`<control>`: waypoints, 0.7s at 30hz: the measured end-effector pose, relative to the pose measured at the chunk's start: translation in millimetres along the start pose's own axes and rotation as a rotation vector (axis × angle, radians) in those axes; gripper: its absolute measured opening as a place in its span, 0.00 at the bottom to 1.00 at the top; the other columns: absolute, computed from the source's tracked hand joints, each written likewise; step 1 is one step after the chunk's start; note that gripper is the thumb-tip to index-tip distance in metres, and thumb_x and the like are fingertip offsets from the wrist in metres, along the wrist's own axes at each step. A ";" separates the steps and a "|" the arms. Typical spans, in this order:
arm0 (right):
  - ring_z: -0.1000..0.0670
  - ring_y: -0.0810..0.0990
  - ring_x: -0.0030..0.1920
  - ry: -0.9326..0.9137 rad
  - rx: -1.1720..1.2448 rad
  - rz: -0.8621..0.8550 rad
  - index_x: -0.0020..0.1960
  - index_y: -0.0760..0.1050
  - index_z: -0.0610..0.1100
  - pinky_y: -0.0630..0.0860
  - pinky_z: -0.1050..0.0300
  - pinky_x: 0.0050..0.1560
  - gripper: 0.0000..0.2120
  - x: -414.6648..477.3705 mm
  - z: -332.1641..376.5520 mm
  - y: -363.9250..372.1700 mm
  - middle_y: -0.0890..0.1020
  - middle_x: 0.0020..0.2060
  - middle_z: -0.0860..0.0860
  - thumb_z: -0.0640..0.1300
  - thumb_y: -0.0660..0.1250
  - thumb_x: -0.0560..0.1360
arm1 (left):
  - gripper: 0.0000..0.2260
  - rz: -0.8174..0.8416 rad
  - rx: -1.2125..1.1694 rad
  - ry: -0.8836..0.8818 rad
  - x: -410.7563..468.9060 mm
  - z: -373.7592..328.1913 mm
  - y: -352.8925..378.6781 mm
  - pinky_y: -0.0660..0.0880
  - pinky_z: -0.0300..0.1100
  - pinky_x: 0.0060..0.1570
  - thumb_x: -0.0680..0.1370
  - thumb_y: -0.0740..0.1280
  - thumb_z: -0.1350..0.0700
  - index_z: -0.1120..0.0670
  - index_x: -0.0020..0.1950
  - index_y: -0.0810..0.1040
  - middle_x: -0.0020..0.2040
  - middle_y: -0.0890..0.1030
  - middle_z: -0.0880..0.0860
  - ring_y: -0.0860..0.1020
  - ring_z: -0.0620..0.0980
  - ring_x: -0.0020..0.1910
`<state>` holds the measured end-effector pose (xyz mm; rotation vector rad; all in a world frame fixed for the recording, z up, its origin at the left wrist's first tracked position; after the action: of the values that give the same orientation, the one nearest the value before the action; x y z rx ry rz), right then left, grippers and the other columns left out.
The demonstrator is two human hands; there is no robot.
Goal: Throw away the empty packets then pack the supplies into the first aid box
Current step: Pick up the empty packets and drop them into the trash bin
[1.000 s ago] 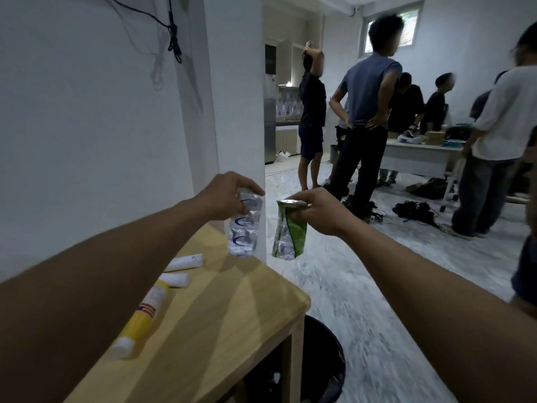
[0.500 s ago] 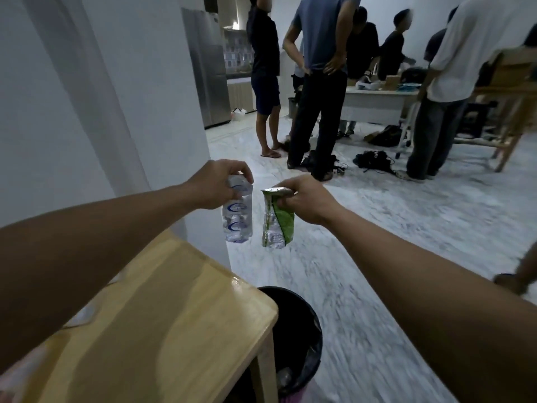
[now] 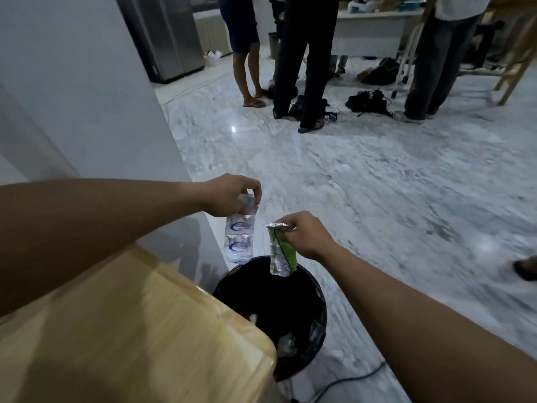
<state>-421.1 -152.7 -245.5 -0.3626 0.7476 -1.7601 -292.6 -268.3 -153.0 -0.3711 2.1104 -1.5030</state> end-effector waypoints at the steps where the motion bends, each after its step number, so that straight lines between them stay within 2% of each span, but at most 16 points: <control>1: 0.43 0.82 0.50 0.017 0.004 0.004 0.54 0.85 0.46 0.73 0.56 0.43 0.13 1.7 -6.7 6.1 0.86 0.48 0.44 0.38 0.66 0.74 | 0.07 0.034 0.014 -0.009 3.9 1.1 5.2 0.67 0.41 0.40 0.75 0.69 0.56 0.48 0.52 0.77 0.47 0.78 0.48 0.74 0.51 0.45; 3: 0.42 0.82 0.48 0.044 0.002 0.009 0.51 0.85 0.45 0.70 0.57 0.40 0.10 5.1 -17.9 16.3 0.86 0.45 0.43 0.38 0.67 0.74 | 0.06 0.103 0.024 -0.020 10.8 4.0 17.8 0.68 0.41 0.41 0.76 0.67 0.55 0.48 0.53 0.76 0.50 0.79 0.50 0.75 0.52 0.47; 5: 0.44 0.82 0.49 0.076 0.010 0.018 0.51 0.85 0.47 0.70 0.58 0.40 0.10 7.3 -28.3 24.9 0.86 0.46 0.44 0.40 0.68 0.74 | 0.07 0.197 0.008 -0.034 16.1 8.4 35.3 0.71 0.40 0.41 0.76 0.68 0.54 0.49 0.53 0.74 0.50 0.81 0.50 0.76 0.50 0.44; 8: 0.47 0.81 0.48 0.127 -0.013 0.105 0.56 0.84 0.48 0.71 0.61 0.39 0.13 8.7 -43.2 36.8 0.85 0.51 0.45 0.40 0.69 0.74 | 0.17 0.336 0.001 -0.101 21.1 14.0 54.1 0.71 0.40 0.41 0.73 0.73 0.56 0.48 0.56 0.70 0.52 0.81 0.49 0.76 0.43 0.40; 10: 0.47 0.81 0.52 0.162 -0.059 0.169 0.62 0.81 0.46 0.72 0.61 0.44 0.18 7.2 -52.0 40.8 0.84 0.55 0.45 0.39 0.71 0.72 | 0.22 0.354 -0.014 -0.142 23.6 13.5 52.7 0.70 0.40 0.39 0.71 0.76 0.55 0.48 0.58 0.69 0.52 0.80 0.48 0.75 0.42 0.40; 12: 0.46 0.80 0.57 0.176 -0.090 0.178 0.66 0.77 0.46 0.72 0.59 0.49 0.21 4.6 -54.4 38.6 0.81 0.59 0.45 0.40 0.72 0.72 | 0.23 0.328 -0.030 -0.170 22.5 12.4 44.7 0.69 0.41 0.39 0.70 0.76 0.54 0.49 0.60 0.68 0.53 0.79 0.48 0.75 0.42 0.41; 16: 0.44 0.78 0.61 0.117 -0.153 0.124 0.68 0.74 0.45 0.73 0.54 0.57 0.20 2.1 -28.5 13.4 0.79 0.64 0.44 0.46 0.67 0.77 | 0.22 0.212 -0.020 -0.191 6.4 13.1 25.2 0.70 0.42 0.42 0.73 0.74 0.50 0.48 0.62 0.69 0.55 0.79 0.50 0.75 0.43 0.42; 21: 0.44 0.73 0.69 -0.037 -0.297 0.044 0.73 0.69 0.42 0.71 0.48 0.67 0.24 -10.7 41.8 -33.5 0.73 0.71 0.44 0.51 0.62 0.81 | 0.25 -0.056 -0.011 -0.249 -35.8 4.5 -18.4 0.71 0.42 0.51 0.76 0.69 0.46 0.48 0.70 0.67 0.63 0.76 0.53 0.75 0.51 0.55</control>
<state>-418.0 -149.7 -191.1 -0.5719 0.9857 -1.5987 -261.8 -260.4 -127.9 -0.5937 1.9270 -1.3962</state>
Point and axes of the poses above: each hand's wrist, its own x-axis towards the middle knuckle, its own y-axis out of the palm, z = x × y, the point moved 4 cm from there along x, towards the middle knuckle
